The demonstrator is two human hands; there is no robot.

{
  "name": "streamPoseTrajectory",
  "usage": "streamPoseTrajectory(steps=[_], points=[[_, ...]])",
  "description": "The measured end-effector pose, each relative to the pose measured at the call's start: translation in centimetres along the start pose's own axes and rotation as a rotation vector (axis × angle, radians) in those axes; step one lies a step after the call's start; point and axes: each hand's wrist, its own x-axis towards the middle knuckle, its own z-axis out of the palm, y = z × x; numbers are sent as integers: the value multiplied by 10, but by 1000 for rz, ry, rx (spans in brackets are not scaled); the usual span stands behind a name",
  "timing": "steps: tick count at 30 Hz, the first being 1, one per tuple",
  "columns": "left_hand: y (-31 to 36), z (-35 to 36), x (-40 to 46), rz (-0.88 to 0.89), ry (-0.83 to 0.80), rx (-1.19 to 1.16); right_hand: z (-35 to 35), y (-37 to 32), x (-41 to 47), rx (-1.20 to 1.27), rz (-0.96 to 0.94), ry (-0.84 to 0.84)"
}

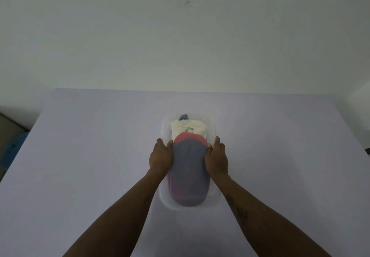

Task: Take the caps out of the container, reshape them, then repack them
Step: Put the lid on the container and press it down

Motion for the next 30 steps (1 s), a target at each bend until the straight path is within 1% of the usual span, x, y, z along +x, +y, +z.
streamPoseTrajectory(steps=[10, 17, 25, 30], points=[[37, -5, 93, 33, 39, 24, 13, -35, 94, -9, -55, 26], [54, -4, 139, 58, 64, 10, 20, -52, 139, -25, -53, 46], [73, -5, 179, 90, 68, 26, 21, -66, 176, -18, -41, 49], [74, -2, 183, 100, 101, 32, 23, -66, 182, -12, -36, 52]])
